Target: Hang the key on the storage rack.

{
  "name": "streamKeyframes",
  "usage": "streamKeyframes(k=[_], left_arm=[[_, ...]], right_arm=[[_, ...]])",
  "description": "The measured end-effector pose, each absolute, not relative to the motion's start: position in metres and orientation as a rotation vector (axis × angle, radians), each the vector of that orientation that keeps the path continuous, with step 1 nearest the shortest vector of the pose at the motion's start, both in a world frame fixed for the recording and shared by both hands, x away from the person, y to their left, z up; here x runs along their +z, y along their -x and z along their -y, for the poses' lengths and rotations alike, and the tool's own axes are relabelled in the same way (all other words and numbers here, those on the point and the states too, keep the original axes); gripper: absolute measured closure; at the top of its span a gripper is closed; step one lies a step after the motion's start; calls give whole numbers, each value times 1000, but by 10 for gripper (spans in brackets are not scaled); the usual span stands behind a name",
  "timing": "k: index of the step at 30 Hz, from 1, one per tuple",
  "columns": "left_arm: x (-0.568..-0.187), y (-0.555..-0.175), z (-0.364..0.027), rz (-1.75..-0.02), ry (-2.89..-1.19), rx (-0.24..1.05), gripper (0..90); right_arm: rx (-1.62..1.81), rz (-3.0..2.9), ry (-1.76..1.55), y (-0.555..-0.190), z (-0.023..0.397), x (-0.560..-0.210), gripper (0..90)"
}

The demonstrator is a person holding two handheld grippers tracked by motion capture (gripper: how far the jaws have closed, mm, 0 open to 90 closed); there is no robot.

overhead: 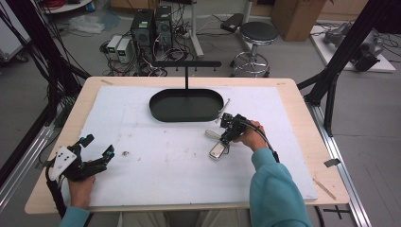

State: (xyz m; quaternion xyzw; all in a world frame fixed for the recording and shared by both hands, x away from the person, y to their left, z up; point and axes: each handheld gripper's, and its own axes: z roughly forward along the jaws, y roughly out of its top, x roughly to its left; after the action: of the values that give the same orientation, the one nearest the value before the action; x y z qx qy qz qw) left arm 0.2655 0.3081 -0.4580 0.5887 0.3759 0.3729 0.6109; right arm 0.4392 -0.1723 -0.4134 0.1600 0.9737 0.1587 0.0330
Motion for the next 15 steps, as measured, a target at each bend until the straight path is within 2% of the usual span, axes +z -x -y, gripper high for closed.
streamKeyframes(k=[15], left_arm=[[-458, -266, -308, -868, -1358, 860, 132]], right_arm=[[577, -2931, -567, -437, 173, -403, 825]])
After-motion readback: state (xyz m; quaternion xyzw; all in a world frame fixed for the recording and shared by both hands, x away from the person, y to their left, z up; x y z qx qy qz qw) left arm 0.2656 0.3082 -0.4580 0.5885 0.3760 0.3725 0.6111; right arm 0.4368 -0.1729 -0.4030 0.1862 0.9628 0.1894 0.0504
